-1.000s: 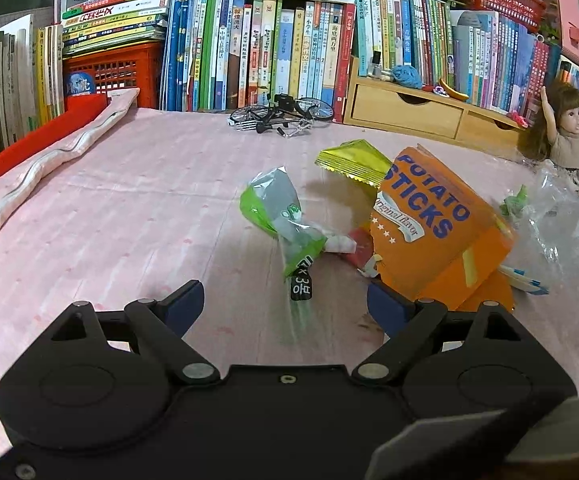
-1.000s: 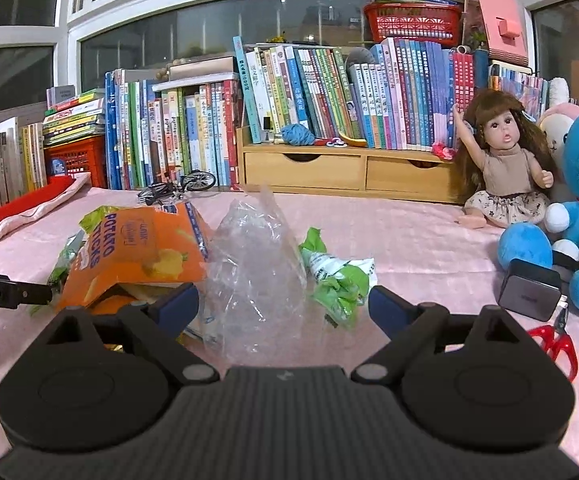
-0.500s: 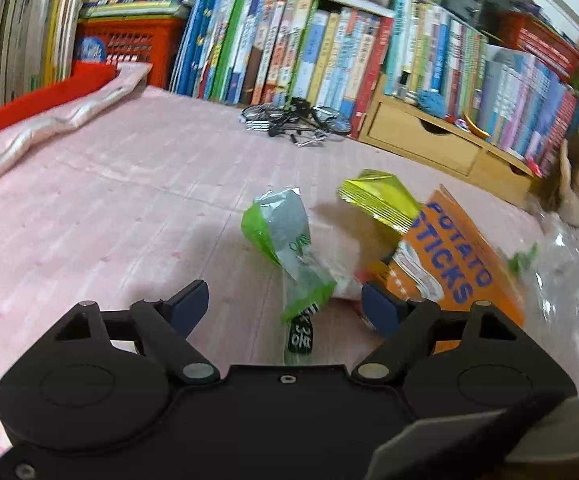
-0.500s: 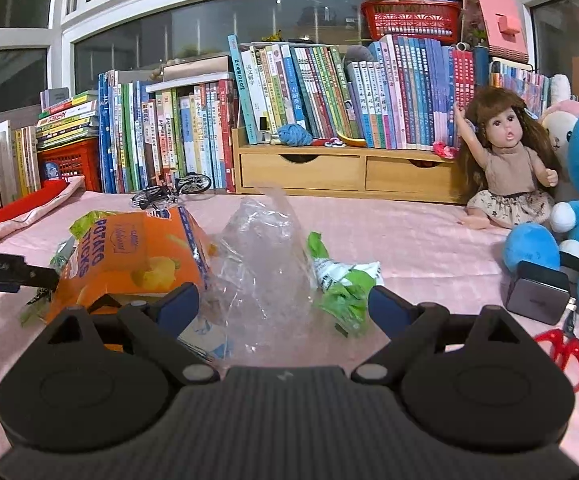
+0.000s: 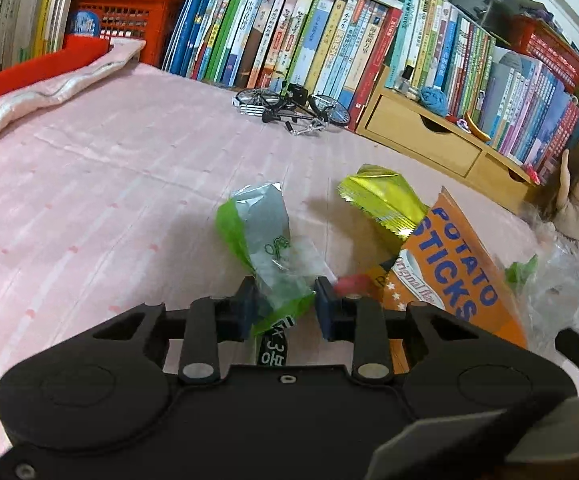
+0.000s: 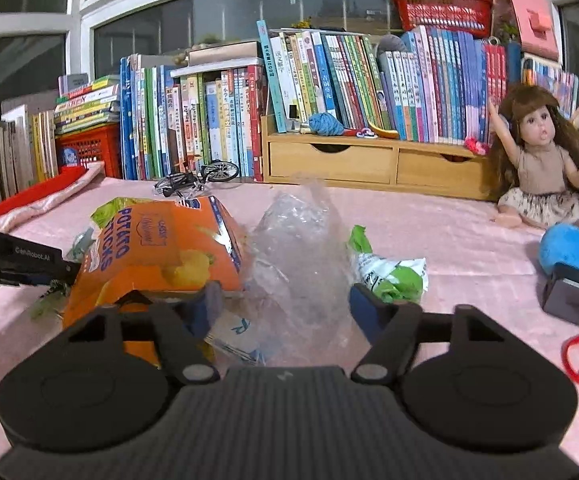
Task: Collect trash
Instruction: 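Grasp the green-and-clear wrapper with the left gripper while the right gripper grasps the clear plastic bag, then lower both held wrappers into the black trash bag and open both grippers, then raise both tools back over the bed toward the potato sticks box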
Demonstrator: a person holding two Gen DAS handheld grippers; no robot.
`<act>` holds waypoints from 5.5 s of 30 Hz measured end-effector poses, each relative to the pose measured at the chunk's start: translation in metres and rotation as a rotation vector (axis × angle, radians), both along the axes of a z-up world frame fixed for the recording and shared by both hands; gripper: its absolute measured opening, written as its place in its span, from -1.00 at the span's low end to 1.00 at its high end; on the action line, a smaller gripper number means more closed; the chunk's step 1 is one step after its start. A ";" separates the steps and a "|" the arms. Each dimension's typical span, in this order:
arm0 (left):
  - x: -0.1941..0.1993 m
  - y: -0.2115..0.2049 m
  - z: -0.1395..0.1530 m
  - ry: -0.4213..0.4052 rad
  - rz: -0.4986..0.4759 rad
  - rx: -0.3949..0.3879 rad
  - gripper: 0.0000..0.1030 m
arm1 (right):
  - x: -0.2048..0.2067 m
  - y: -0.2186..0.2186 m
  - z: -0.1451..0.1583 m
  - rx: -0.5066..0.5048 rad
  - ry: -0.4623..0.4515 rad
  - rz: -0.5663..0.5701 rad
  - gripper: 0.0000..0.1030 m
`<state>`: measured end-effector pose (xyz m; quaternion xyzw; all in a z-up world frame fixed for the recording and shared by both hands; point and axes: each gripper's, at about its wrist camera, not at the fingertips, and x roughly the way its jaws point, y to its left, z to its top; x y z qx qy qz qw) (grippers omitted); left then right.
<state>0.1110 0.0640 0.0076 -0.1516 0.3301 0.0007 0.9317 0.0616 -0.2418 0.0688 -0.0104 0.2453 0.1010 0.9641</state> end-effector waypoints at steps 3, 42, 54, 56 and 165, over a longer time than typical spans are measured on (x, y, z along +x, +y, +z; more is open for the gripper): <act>-0.010 -0.001 0.005 -0.023 -0.005 0.018 -0.43 | -0.007 0.003 0.003 -0.025 -0.026 0.019 0.09; -0.284 -0.036 -0.003 0.019 -0.291 0.078 -0.43 | -0.216 0.017 -0.022 0.246 0.284 0.303 -0.14; -0.283 -0.044 -0.051 0.178 -0.305 0.129 -0.44 | -0.214 0.025 -0.063 0.245 0.440 0.295 -0.26; -0.282 -0.045 -0.054 0.196 -0.317 0.123 -0.44 | -0.213 0.026 -0.068 0.248 0.474 0.296 -0.27; -0.171 -0.021 0.074 -0.055 -0.256 0.149 0.75 | -0.112 -0.029 0.038 0.097 0.069 0.148 1.00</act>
